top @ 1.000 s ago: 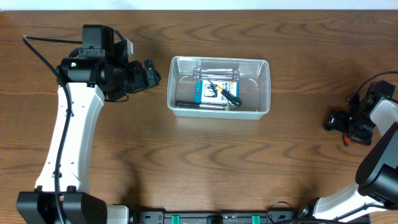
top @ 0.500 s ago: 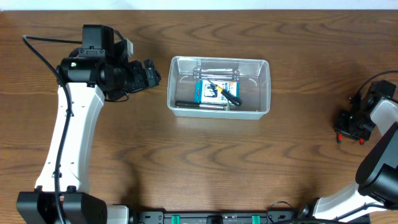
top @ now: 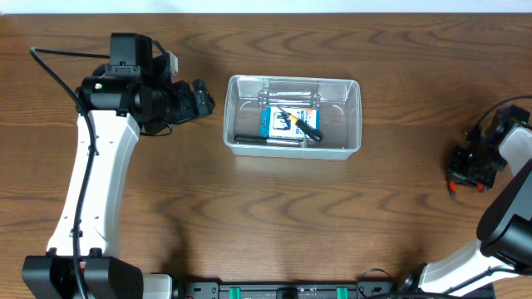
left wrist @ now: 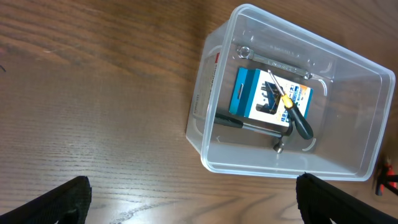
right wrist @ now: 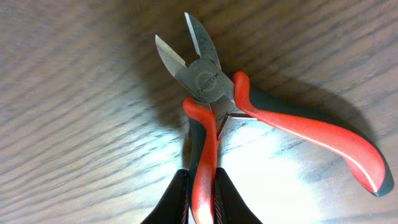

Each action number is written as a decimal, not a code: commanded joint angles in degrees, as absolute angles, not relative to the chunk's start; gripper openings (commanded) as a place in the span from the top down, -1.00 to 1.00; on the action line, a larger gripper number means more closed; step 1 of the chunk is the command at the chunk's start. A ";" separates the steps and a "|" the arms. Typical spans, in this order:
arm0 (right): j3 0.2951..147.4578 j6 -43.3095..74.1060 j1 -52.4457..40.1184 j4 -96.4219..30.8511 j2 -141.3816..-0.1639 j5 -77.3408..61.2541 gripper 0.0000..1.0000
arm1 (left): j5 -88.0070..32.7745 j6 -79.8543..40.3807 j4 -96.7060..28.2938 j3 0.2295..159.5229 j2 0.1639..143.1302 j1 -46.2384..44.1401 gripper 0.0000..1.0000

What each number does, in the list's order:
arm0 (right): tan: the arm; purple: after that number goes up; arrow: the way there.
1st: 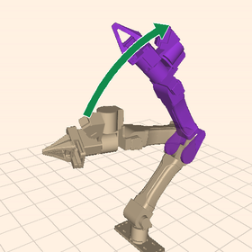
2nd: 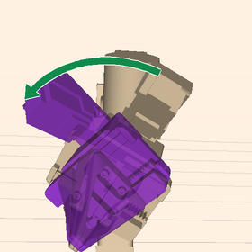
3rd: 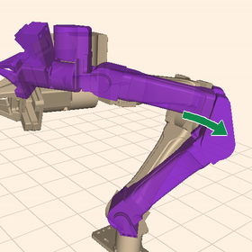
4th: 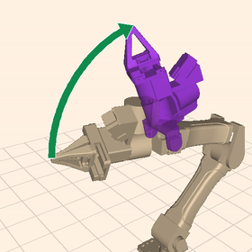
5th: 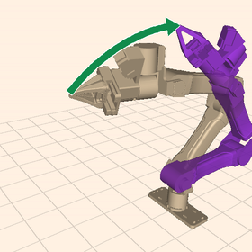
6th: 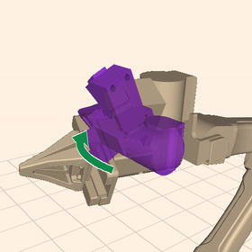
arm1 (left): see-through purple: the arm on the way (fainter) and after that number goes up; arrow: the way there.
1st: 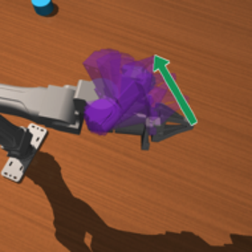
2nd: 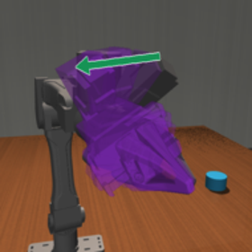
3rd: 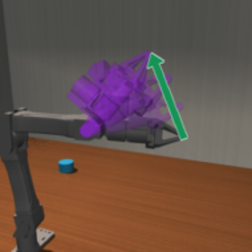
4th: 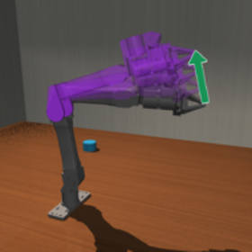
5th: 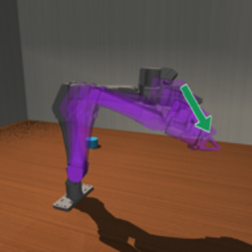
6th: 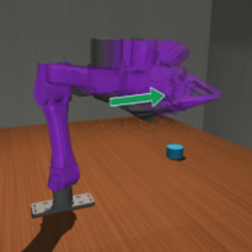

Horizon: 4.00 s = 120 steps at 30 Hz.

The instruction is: Pack container

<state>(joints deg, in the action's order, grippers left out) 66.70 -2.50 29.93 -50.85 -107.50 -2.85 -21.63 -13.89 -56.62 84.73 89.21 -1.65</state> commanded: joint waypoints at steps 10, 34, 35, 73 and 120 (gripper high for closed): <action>94.96 -4.80 22.41 -58.54 -106.39 -16.91 0.97 | -21.12 -13.80 -56.75 84.75 88.84 -1.74 -0.96; 107.74 -25.39 -23.59 -60.64 -106.52 -5.23 0.97 | -21.12 -13.80 -56.75 84.75 88.84 -1.74 -0.97; 106.85 -25.39 -24.49 -59.46 -106.52 -4.69 0.97 | -21.12 -13.80 -56.75 84.75 88.84 -1.74 -0.96; 91.31 -8.43 -26.20 -42.37 -105.30 0.82 -0.29 | -21.12 -13.80 -56.75 84.75 88.84 -1.74 -0.96; 111.70 1.50 -4.91 -53.39 -97.82 13.50 -0.99 | -21.12 -13.80 -56.75 84.75 88.84 -1.74 -0.96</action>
<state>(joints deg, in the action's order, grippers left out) 111.59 0.49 -5.10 -52.84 -98.41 13.08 -21.63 -13.89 -56.62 84.73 89.21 -1.65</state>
